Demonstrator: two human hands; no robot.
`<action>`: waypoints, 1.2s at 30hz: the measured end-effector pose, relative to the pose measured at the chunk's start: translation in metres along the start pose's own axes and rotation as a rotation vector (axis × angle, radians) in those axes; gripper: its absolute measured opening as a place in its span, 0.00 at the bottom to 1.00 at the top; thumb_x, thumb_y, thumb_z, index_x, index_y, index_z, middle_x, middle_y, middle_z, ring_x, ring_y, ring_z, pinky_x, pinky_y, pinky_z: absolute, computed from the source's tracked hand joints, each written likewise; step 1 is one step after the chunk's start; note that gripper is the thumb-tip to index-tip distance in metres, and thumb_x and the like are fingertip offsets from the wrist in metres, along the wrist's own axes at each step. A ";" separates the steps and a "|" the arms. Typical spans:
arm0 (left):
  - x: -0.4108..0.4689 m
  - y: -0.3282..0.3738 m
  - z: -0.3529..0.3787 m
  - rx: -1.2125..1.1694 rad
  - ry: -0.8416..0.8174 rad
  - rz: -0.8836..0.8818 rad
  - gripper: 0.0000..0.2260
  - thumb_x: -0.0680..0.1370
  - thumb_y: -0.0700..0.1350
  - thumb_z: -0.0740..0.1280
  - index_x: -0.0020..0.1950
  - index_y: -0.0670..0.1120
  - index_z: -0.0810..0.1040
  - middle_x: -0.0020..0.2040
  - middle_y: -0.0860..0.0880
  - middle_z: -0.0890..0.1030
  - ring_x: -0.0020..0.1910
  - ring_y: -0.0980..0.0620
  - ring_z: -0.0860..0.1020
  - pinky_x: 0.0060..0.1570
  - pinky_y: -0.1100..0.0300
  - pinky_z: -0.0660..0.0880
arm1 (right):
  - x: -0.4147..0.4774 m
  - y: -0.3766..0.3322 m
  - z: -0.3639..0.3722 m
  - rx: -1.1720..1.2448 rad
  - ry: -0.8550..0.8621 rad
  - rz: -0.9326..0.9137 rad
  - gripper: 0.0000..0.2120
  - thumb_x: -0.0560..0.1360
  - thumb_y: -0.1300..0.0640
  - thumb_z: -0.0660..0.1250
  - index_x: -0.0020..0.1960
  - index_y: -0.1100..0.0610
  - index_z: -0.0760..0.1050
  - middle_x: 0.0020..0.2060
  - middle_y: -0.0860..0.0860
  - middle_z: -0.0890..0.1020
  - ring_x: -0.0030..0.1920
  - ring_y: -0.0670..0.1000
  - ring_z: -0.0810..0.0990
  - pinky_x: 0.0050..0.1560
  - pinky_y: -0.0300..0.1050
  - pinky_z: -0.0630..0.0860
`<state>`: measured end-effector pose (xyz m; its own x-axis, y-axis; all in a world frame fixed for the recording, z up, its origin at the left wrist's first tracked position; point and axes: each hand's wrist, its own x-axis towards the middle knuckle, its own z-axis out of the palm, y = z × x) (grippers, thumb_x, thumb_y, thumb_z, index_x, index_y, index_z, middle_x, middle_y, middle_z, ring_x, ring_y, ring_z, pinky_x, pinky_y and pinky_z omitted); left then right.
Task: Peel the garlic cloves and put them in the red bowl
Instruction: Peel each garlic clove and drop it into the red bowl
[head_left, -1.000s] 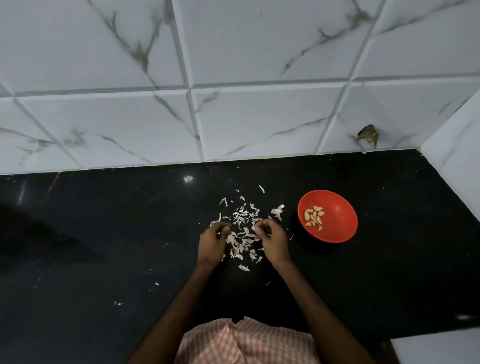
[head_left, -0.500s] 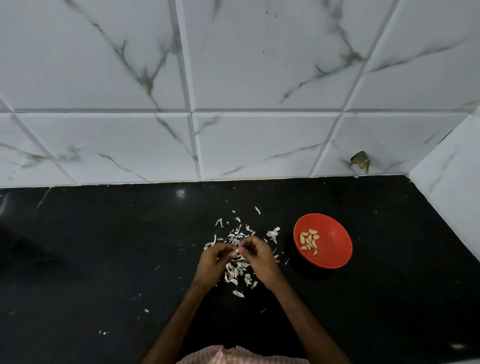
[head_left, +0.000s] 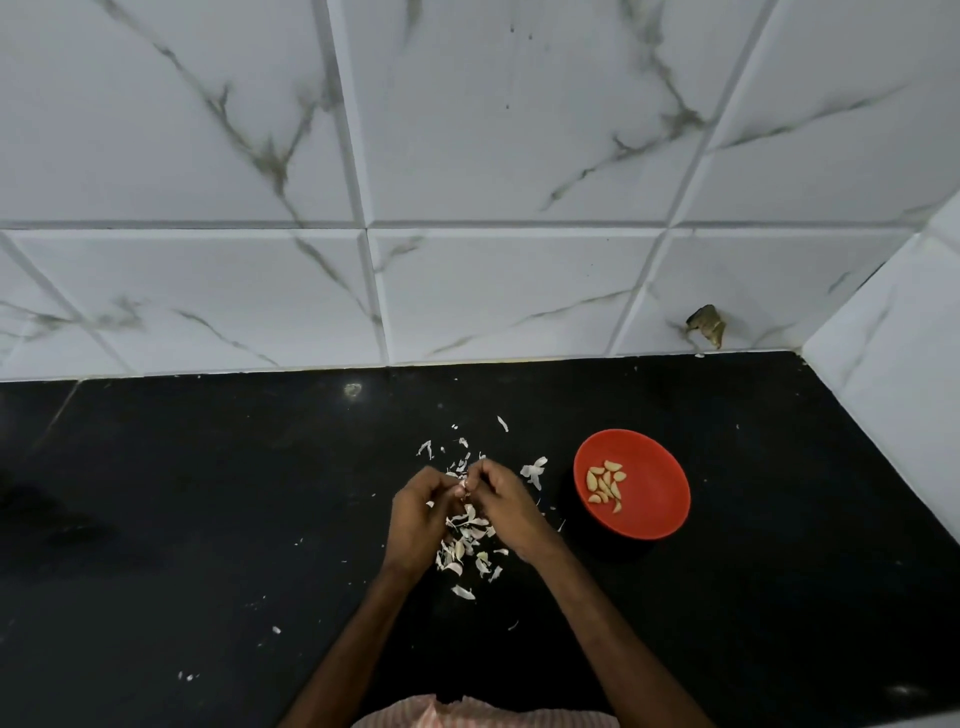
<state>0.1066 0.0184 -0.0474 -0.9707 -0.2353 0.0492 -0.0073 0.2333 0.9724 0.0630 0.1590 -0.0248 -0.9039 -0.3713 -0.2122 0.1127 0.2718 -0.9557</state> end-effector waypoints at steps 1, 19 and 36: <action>0.000 0.006 0.000 -0.014 0.021 0.012 0.09 0.80 0.37 0.69 0.42 0.49 0.80 0.37 0.46 0.81 0.33 0.48 0.79 0.29 0.54 0.76 | 0.001 -0.006 0.001 -0.018 0.030 -0.041 0.16 0.82 0.60 0.62 0.40 0.44 0.73 0.39 0.46 0.78 0.41 0.45 0.76 0.46 0.45 0.73; 0.080 0.197 -0.056 -0.291 0.006 0.248 0.06 0.82 0.38 0.65 0.54 0.39 0.82 0.44 0.43 0.84 0.33 0.48 0.80 0.20 0.61 0.70 | 0.029 -0.204 -0.035 0.063 0.367 -0.666 0.06 0.75 0.64 0.73 0.46 0.57 0.78 0.40 0.46 0.82 0.43 0.48 0.82 0.47 0.40 0.76; 0.071 0.185 -0.044 -0.188 0.130 0.231 0.08 0.80 0.38 0.69 0.47 0.49 0.86 0.37 0.39 0.82 0.26 0.51 0.72 0.22 0.64 0.68 | 0.030 -0.188 -0.032 -0.107 0.345 -0.673 0.07 0.78 0.69 0.67 0.45 0.59 0.73 0.41 0.50 0.77 0.44 0.50 0.77 0.44 0.34 0.71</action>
<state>0.0472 0.0033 0.1455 -0.9027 -0.3180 0.2900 0.2654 0.1193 0.9567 0.0020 0.1253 0.1552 -0.8430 -0.1941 0.5017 -0.5330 0.1762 -0.8275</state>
